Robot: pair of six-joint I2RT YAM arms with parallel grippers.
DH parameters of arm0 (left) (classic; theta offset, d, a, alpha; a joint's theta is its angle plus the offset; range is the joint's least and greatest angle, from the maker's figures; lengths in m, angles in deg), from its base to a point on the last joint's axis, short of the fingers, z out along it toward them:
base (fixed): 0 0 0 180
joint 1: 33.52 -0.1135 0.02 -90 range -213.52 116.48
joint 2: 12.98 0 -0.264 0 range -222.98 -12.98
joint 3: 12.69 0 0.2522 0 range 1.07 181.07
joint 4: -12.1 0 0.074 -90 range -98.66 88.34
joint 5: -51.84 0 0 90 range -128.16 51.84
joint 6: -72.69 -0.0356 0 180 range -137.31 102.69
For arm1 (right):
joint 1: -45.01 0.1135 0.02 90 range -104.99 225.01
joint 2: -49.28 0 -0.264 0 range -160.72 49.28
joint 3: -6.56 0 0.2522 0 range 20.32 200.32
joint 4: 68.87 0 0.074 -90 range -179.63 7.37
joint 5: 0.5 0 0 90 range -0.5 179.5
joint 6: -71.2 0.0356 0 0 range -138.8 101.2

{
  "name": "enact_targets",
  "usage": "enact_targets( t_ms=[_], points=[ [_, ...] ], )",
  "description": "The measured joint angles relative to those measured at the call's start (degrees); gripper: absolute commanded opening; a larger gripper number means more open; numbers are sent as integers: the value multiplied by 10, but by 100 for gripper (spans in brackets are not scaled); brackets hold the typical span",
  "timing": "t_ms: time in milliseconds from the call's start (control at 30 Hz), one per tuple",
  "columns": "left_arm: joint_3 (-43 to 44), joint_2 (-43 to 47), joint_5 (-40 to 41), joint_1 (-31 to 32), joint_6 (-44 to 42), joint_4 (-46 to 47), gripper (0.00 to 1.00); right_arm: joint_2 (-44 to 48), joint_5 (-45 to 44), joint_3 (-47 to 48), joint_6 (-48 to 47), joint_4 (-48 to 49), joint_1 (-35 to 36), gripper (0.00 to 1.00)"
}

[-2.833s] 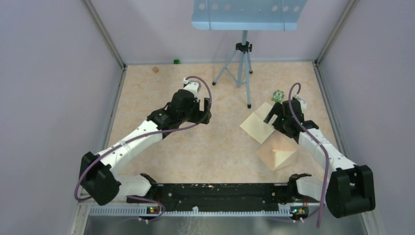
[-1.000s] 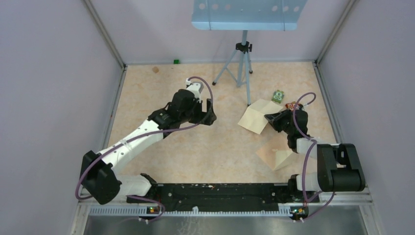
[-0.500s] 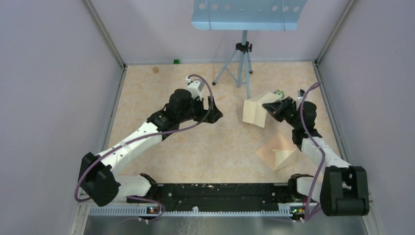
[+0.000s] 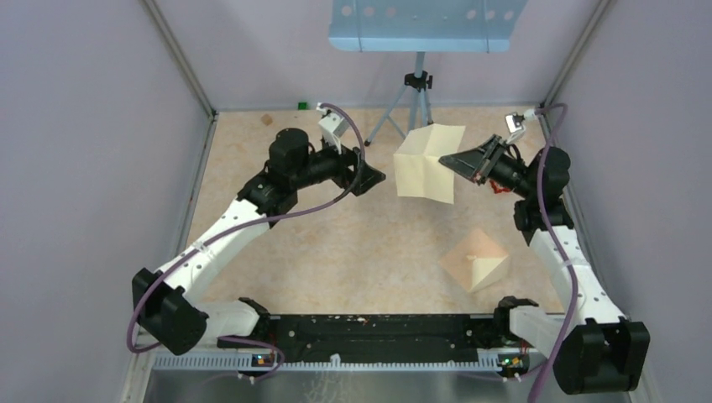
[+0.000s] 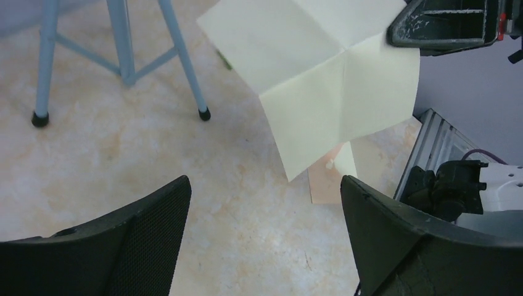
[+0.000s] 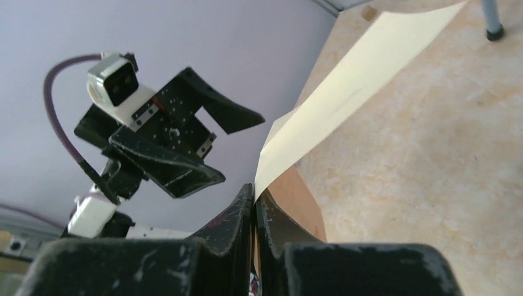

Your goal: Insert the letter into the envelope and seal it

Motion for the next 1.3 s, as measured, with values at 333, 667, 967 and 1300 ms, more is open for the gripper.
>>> enact_targets(
  t_ms=[333, 667, 967, 1300],
  points=[
    [54, 61, -66, 12, -268, -28, 90, 0, 53, 125, -91, -122, 57, 4],
    [-54, 102, -48, 29, -269, 31, 90, -3, 58, 159, -135, -196, 76, 4],
    [-102, 108, -79, 26, -118, 138, 89, -4, 63, 160, -104, -142, 87, 4],
    [-134, 90, -136, 24, 17, 297, 84, -4, 64, 160, -32, -41, 95, 4]
  ],
)
